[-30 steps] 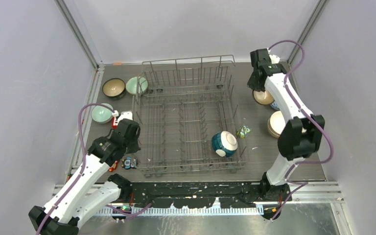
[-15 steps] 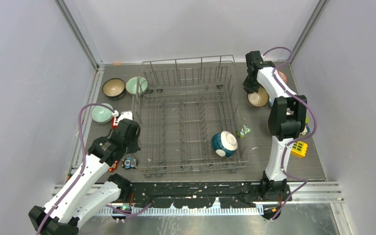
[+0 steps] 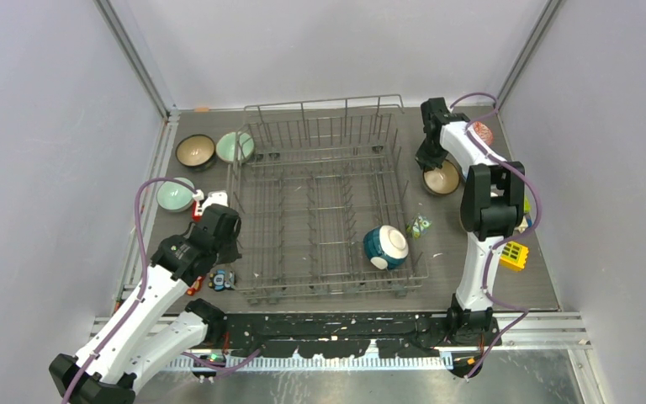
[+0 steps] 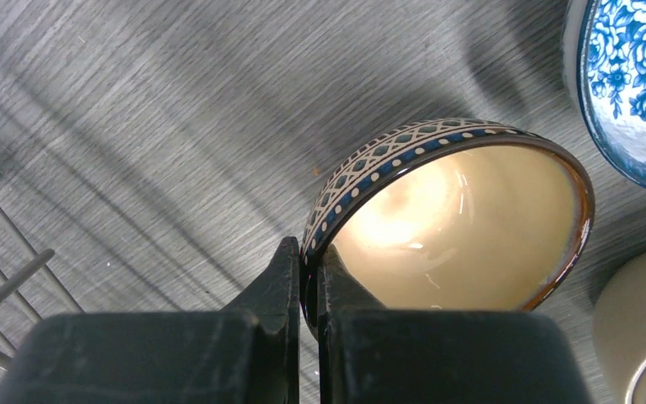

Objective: Unload the bowls from the dish rack
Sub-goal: Place the bowl at the center of the board.

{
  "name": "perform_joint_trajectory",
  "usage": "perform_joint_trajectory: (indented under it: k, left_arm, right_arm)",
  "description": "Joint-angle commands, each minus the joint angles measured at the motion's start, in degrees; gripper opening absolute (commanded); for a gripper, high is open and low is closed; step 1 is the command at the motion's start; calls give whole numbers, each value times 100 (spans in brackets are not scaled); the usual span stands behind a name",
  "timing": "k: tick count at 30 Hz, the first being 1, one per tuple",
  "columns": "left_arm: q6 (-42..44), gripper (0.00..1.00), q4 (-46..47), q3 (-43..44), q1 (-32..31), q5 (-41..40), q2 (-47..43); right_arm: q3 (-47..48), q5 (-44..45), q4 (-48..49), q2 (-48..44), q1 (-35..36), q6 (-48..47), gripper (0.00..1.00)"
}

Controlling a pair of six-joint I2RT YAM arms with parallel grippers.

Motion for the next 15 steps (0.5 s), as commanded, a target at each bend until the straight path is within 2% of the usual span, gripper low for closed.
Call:
perform_joint_trajectory:
  k: [1,6,8,13,15]
  left_arm:
    - [-454,0,439,106,181,-964,-81]
    - [-441,0,440,111,181,-979,-81]
    - [-437,0,439,112,181,-980,-81]
    - [-402,2,457,138,181,-949,-81]
    - [-381,3,470,147,181,-946,-89]
  right_arm:
    - [-81,-17,190,-59,-1,30,1]
    - [-119,-59,195,-22,-1,35,3]
    - [-114,-86,204,-70,-3,32,11]
    - [-20,-52,177,-290,-22,28,40]
    - [111,-29,101,-366,-33,23,47]
